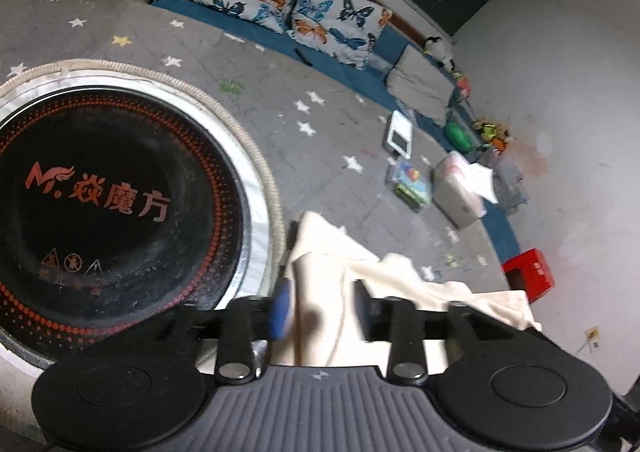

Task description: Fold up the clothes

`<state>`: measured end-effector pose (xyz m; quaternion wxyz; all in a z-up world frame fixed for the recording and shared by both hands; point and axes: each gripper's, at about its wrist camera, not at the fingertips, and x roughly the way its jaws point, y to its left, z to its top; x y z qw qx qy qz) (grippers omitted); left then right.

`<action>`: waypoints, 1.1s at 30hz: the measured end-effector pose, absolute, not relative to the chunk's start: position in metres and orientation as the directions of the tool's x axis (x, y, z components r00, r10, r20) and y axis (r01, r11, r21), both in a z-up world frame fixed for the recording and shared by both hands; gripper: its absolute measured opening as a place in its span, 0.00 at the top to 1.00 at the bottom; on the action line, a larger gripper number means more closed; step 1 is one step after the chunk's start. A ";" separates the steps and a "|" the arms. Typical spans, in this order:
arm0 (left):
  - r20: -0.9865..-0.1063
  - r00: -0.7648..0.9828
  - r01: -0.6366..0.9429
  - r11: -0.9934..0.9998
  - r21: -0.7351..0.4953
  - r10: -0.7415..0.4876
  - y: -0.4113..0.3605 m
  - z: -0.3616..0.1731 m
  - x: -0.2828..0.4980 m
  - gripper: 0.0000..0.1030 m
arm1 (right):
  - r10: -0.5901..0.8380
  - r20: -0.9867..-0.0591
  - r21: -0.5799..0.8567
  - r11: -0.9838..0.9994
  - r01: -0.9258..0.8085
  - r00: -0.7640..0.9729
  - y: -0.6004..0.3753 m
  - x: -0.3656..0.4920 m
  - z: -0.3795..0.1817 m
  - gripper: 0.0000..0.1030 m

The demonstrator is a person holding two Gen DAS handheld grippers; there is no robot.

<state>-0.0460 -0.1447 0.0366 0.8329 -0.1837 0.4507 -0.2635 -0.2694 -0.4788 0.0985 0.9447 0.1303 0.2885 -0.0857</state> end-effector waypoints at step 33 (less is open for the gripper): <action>-0.575 0.496 0.409 0.760 -0.506 -0.650 -0.195 0.078 -0.065 0.91 | -0.152 -0.513 0.175 0.945 0.276 0.845 -0.495 -0.281 0.122 0.92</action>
